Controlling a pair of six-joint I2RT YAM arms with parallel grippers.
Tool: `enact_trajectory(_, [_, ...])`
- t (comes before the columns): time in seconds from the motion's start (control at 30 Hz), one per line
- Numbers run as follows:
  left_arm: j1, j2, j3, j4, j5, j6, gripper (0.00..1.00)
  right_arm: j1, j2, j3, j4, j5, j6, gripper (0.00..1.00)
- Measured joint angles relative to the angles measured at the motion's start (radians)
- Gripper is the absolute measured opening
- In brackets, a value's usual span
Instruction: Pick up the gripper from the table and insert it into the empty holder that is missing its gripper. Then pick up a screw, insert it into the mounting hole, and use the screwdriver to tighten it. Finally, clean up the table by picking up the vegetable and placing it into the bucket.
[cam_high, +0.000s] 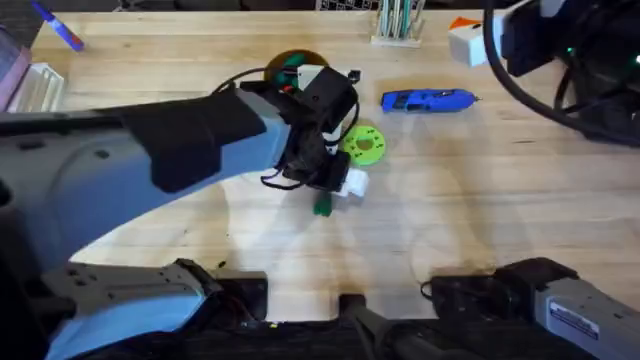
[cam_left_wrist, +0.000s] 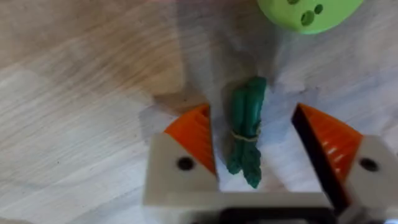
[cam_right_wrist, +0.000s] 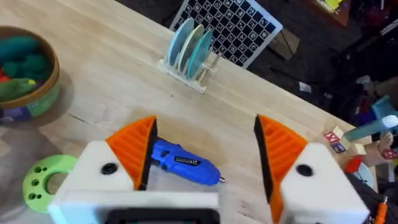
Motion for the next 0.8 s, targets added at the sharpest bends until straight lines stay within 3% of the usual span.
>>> enact_trajectory(0.17, [0.003, 0.028, 0.012, 0.002, 0.004, -0.014, 0.046, 0.0, 0.0, 0.0, -0.001, 0.0, 0.002, 0.871])
enact_trajectory(0.33, [0.001, 0.03, 0.09, -0.175, 0.026, -0.02, 0.014, 0.0, 0.0, 0.0, -0.002, 0.0, 0.002, 0.871])
enact_trajectory(0.47, [0.035, 0.012, 0.262, -0.279, 0.003, 0.004, 0.013, 0.0, 0.0, 0.0, -0.001, 0.0, 0.002, 0.871])
enact_trajectory(0.6, [0.113, -0.029, 0.399, -0.204, -0.111, 0.016, 0.012, 0.0, 0.0, 0.0, -0.002, 0.0, 0.002, 0.871])
enact_trajectory(0.8, [0.246, -0.021, 0.425, -0.001, -0.267, 0.03, 0.011, 0.0, 0.0, 0.0, -0.004, 0.0, 0.002, 0.871])
